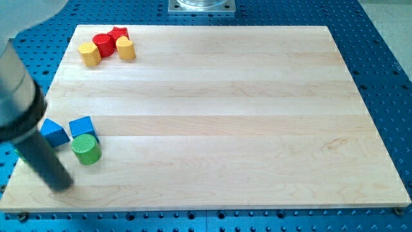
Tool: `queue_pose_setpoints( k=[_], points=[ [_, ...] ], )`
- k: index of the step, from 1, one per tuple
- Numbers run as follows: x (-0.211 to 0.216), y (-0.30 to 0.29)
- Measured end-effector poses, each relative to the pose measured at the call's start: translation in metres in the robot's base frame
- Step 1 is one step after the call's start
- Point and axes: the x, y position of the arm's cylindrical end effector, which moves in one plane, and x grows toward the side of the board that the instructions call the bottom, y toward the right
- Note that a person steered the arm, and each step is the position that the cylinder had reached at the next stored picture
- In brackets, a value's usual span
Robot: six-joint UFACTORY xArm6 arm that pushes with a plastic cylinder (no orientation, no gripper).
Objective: Place the green star bottom of the triangle
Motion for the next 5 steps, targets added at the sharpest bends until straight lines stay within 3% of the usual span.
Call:
queue_pose_setpoints(
  k=[1, 2, 3, 4, 5],
  points=[
    [-0.002, 0.017],
    [-0.002, -0.072],
    [-0.004, -0.092],
    [-0.050, -0.095],
    [-0.060, -0.094]
  ],
)
